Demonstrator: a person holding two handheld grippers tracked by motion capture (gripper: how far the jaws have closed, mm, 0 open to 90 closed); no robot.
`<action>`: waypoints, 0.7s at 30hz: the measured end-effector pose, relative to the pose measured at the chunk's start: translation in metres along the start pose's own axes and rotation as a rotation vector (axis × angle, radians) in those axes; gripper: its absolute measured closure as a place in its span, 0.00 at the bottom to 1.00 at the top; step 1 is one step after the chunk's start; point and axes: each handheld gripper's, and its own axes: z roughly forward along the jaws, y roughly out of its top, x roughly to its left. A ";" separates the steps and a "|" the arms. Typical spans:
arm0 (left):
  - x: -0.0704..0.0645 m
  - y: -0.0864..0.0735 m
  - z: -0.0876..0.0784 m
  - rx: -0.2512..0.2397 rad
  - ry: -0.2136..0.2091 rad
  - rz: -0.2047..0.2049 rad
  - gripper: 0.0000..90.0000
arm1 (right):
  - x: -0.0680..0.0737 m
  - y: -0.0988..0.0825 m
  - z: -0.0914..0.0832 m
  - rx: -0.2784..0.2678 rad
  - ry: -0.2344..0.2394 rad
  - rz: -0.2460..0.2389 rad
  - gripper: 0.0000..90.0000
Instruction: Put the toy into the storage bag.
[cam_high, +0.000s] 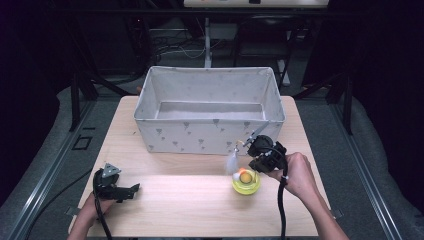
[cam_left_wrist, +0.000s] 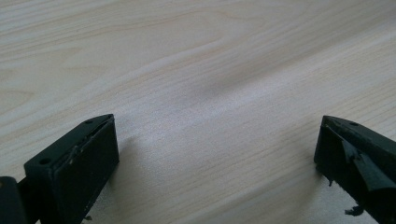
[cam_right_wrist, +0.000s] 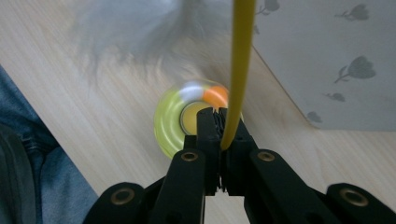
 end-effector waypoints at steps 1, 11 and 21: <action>0.000 0.000 0.000 0.000 0.000 0.000 0.00 | 0.000 0.002 -0.001 -0.005 -0.002 0.001 0.98; 0.000 0.000 0.000 0.000 0.000 0.000 0.00 | -0.004 0.010 -0.014 0.005 -0.011 -0.009 0.98; 0.000 0.000 0.000 0.000 0.000 0.000 0.00 | -0.009 0.017 -0.029 0.019 -0.028 -0.020 0.97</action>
